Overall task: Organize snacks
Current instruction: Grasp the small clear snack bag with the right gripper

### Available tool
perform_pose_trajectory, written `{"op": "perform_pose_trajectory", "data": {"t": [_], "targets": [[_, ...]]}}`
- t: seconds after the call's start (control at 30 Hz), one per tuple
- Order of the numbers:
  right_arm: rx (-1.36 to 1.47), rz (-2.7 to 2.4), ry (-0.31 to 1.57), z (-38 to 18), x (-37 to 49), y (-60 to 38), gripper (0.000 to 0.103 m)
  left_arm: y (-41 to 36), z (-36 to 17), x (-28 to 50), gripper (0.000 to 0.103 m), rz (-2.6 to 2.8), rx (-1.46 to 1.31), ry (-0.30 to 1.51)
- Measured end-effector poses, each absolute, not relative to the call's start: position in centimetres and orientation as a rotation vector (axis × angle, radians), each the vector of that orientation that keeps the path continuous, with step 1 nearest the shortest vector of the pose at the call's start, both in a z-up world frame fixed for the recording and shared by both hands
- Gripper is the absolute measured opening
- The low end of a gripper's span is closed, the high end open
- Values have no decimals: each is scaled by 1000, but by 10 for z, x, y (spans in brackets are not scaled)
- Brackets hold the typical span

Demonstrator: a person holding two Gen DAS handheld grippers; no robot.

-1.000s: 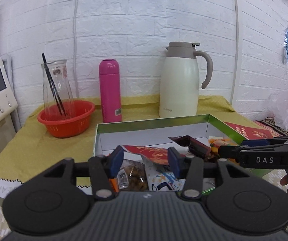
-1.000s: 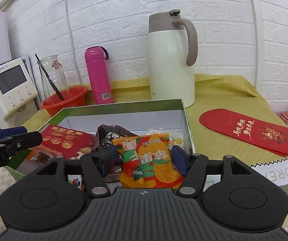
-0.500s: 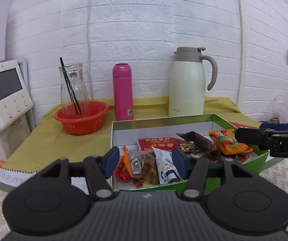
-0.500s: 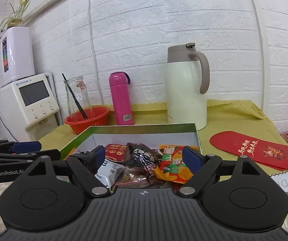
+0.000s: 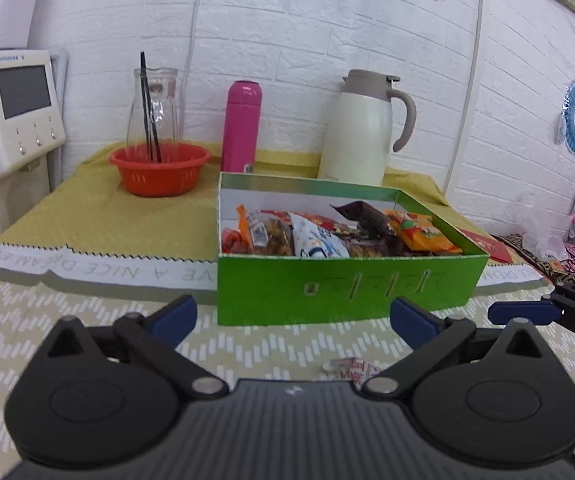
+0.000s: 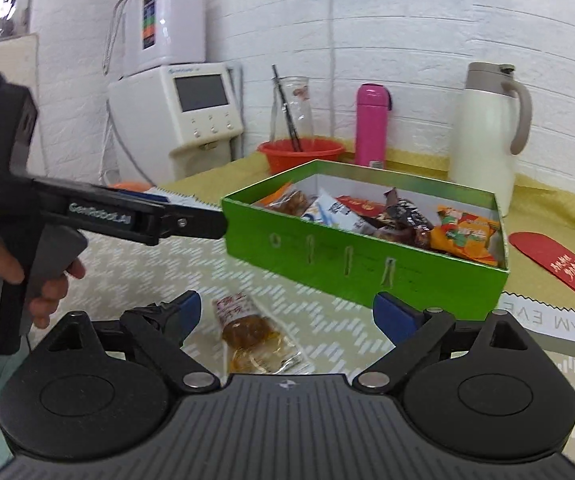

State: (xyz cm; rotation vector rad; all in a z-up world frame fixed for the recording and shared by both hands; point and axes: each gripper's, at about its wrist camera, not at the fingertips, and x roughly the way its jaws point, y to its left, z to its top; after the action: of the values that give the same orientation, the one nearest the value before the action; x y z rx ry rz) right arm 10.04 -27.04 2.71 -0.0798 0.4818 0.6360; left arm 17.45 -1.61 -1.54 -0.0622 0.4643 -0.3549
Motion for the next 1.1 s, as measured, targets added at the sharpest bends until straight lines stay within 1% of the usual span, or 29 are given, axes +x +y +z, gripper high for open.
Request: {"op": "perform_pose_trajectory", "data": {"t": [0.17,0.57,0.67,0.73,0.77,0.8,0.83,0.87,0.9,0.93,0.97,1.03,1.07,1.1], "targets": [[-159,700,500,20,100,-255,103,-17,-23,180,102,-393,-91,528],[-196,730,600,-4,128,-237,103,-34,-48,212,102,-517,-190,738],[-184,748,649,-9,133,-236,103,-40,-49,213,101,-530,-184,753],[-176,740,638,-8,132,-237,103,-44,-48,213,100,-546,-172,762],[-174,733,637,-8,132,-237,97,-47,-48,211,100,-559,-165,764],[-163,723,647,-7,133,-236,94,-49,-48,209,96,-567,-162,761],[-167,709,649,-7,132,-235,92,-52,-48,208,89,-572,-150,758],[-175,694,647,-7,130,-233,92,-53,-47,206,86,-581,-155,755],[-172,681,648,-7,129,-233,90,-52,-47,205,73,-586,-184,765],[-170,674,647,-6,127,-234,88,-50,-47,205,32,-560,-196,762],[-180,661,637,-5,123,-233,86,-48,-48,205,31,-539,-207,756],[-220,647,591,-1,113,-228,75,-42,-51,206,28,-551,-260,760],[-234,650,585,2,108,-225,64,-40,-51,205,28,-553,-281,761],[-246,643,587,4,105,-223,60,-39,-50,204,27,-548,-293,758]]}}
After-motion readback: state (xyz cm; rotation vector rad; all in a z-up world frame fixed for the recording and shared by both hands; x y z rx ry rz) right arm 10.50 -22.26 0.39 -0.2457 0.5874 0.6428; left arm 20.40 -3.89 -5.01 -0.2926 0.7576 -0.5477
